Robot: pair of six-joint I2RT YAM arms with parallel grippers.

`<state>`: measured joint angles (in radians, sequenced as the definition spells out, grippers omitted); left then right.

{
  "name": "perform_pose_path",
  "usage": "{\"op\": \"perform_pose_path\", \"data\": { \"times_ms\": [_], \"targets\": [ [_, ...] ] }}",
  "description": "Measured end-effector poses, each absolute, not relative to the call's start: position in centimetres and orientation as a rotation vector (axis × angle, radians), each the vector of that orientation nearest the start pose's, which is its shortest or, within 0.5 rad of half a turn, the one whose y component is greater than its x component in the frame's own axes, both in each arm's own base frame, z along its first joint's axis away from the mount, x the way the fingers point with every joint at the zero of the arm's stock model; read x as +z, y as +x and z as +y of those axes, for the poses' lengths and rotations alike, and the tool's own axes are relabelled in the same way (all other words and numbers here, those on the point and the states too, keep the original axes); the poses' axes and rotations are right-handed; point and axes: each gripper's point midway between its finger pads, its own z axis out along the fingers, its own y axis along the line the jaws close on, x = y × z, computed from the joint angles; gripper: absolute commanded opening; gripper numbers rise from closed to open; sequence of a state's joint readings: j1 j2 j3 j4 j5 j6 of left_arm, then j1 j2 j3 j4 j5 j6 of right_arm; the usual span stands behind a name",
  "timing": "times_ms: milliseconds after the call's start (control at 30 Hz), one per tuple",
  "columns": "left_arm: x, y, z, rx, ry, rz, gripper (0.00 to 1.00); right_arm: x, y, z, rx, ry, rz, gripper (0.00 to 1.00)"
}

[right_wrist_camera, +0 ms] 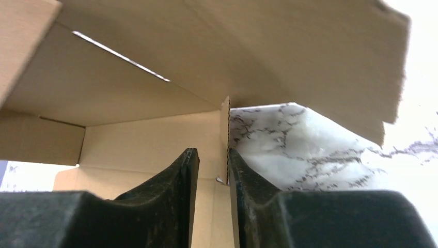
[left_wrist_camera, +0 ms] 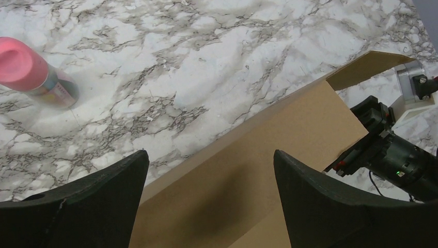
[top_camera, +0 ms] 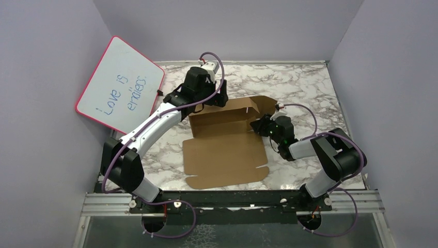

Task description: Fold the paper box

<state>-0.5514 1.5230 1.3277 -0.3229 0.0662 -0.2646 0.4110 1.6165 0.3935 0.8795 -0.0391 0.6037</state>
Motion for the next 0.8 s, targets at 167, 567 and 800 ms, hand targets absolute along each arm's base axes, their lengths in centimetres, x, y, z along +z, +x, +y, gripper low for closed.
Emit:
{"op": "perform_pose_path", "data": {
  "times_ms": [167,567,800],
  "targets": [
    [22.2,37.5,-26.2,-0.56,0.357,2.122,0.91,6.8,35.5,19.7,0.754,0.076,1.917,0.23],
    [20.1,37.2,-27.0,-0.567,0.368,2.152,0.9,7.1,34.8,23.1,0.77,-0.212,1.86,0.25],
    [20.1,37.3,-27.1,-0.568,0.362,2.146,0.9,7.5,34.4,23.9,0.735,-0.319,1.831,0.39]
  ]
}}
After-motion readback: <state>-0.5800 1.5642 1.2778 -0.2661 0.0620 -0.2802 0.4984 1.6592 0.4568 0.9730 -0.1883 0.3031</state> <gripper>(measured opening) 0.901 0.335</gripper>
